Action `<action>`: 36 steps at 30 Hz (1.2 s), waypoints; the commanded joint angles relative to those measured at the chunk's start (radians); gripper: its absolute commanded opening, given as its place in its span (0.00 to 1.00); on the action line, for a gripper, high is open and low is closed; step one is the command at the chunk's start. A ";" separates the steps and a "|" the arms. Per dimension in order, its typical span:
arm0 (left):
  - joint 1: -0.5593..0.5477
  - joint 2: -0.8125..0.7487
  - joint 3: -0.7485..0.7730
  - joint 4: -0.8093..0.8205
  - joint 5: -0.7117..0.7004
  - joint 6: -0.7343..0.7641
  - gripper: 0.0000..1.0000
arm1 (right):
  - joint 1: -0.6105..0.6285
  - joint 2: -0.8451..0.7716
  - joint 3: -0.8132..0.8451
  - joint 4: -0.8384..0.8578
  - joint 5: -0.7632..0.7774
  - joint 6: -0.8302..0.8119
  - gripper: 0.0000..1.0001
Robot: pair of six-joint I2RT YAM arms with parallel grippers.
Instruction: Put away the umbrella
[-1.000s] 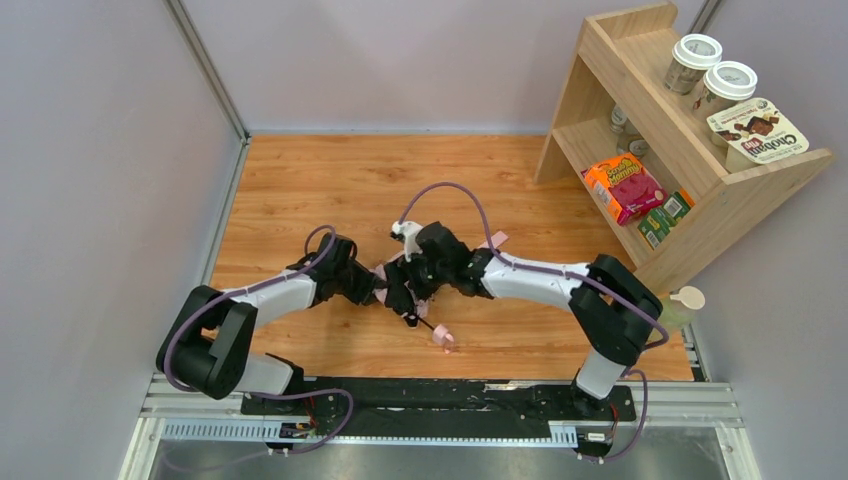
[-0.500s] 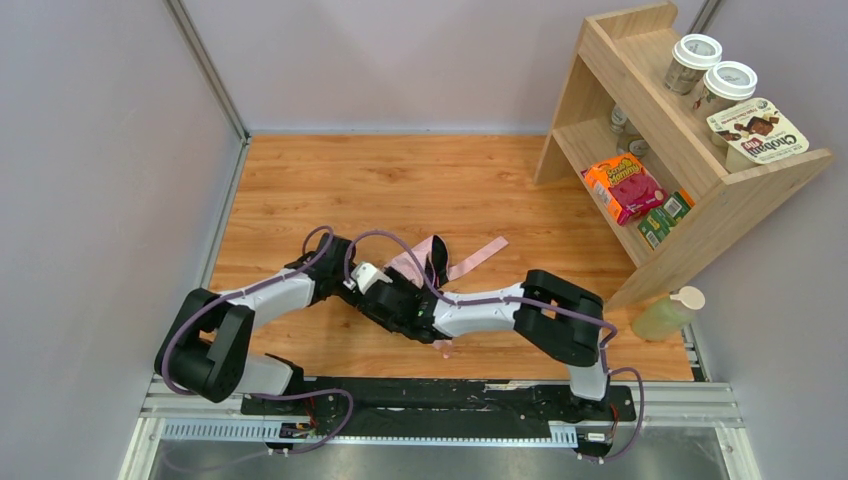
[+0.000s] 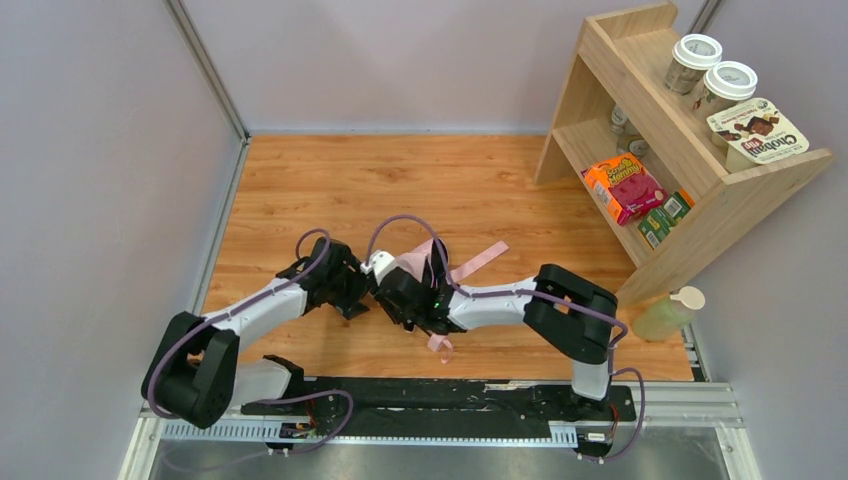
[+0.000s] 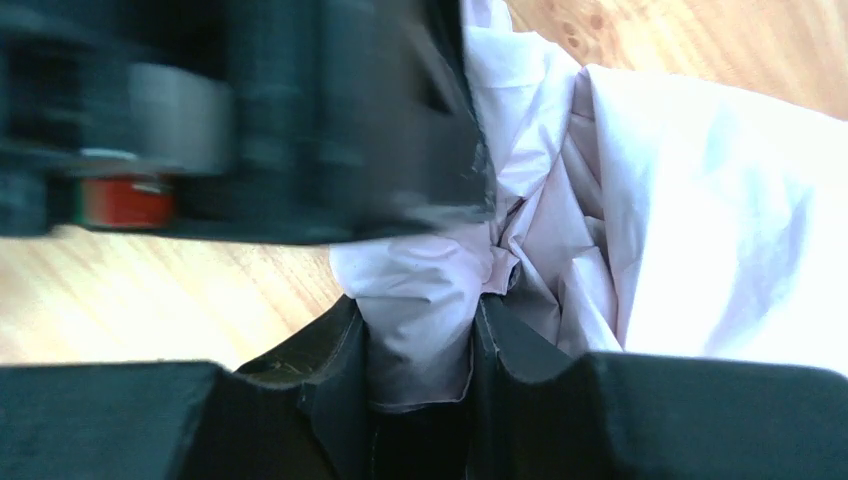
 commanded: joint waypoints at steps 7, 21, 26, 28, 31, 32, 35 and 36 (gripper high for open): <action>0.020 -0.265 -0.082 0.116 -0.091 0.115 0.78 | -0.239 0.106 -0.276 0.145 -0.749 0.318 0.00; 0.020 -0.100 -0.081 0.290 0.003 0.043 0.79 | -0.420 0.249 -0.243 0.223 -1.014 0.429 0.00; 0.018 0.040 -0.007 0.129 0.009 0.045 0.79 | -0.431 0.261 -0.194 0.159 -1.034 0.406 0.00; 0.007 0.097 0.005 0.128 0.009 0.045 0.79 | -0.429 0.265 -0.175 0.145 -1.043 0.398 0.00; 0.003 0.177 0.010 0.132 -0.011 0.048 0.80 | -0.431 0.263 -0.146 0.119 -1.060 0.385 0.00; 0.003 0.187 0.008 0.123 -0.018 0.051 0.80 | -0.431 0.263 -0.137 0.105 -1.061 0.377 0.00; 0.003 0.241 0.008 0.088 -0.048 0.062 0.67 | -0.437 0.262 -0.097 0.036 -1.070 0.331 0.00; 0.003 0.247 0.010 0.053 -0.060 0.072 0.61 | -0.438 0.257 -0.082 0.009 -1.069 0.316 0.00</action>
